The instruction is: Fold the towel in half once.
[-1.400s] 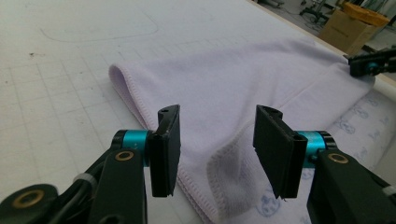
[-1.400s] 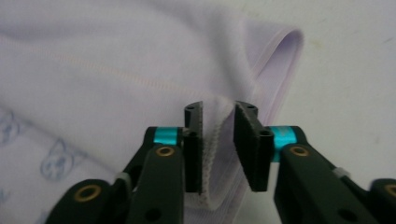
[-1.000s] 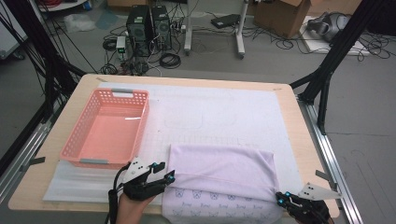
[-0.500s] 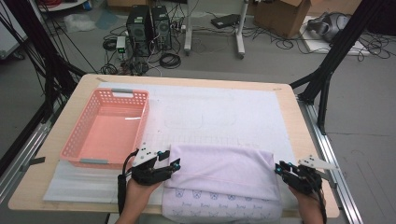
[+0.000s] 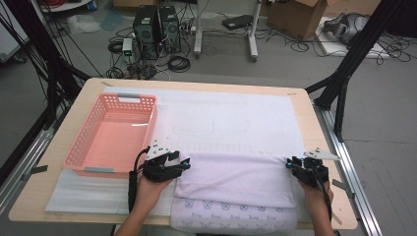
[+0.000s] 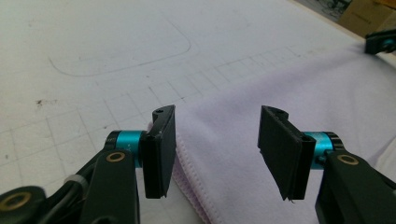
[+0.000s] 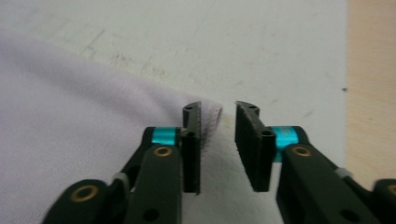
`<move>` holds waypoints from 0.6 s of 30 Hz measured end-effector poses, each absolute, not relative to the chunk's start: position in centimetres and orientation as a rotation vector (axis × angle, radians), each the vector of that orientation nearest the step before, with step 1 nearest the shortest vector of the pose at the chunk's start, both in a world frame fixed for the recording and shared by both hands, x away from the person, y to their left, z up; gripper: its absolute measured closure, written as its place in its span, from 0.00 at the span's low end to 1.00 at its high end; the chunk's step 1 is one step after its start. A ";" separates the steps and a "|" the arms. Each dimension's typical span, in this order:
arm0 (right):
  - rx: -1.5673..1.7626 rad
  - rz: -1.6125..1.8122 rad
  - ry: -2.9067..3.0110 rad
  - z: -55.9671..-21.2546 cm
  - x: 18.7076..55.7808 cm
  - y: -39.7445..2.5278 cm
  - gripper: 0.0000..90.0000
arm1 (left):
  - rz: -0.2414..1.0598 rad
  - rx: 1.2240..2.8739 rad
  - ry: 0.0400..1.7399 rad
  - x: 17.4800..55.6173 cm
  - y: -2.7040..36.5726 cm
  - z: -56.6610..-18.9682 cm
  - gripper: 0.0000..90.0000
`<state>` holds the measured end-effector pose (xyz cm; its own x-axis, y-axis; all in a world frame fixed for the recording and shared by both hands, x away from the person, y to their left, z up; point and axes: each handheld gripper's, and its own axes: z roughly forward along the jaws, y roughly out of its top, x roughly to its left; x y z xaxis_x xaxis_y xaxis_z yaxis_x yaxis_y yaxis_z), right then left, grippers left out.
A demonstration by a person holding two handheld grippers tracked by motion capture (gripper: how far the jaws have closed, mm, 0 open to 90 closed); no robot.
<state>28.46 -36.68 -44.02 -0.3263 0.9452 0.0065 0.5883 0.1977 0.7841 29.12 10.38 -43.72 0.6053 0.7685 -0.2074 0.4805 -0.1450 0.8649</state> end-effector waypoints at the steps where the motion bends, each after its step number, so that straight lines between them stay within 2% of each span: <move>1: 1.431 1.010 1.984 -43.7 28.2 -37.1 0.73 | 0.353 1.801 1.020 29.2 10.4 -43.8 0.51; 6: 1.429 1.073 1.996 -43.5 27.2 -37.5 0.61 | 0.379 1.818 1.060 29.5 10.4 -44.1 0.48; 10: 1.422 1.084 2.037 -43.8 27.1 -37.4 0.56 | 0.352 1.852 1.067 29.9 10.1 -44.6 0.48; 18: 1.419 1.023 2.094 -44.5 27.4 -36.5 0.55 | 0.363 1.913 1.127 30.8 9.6 -45.2 0.46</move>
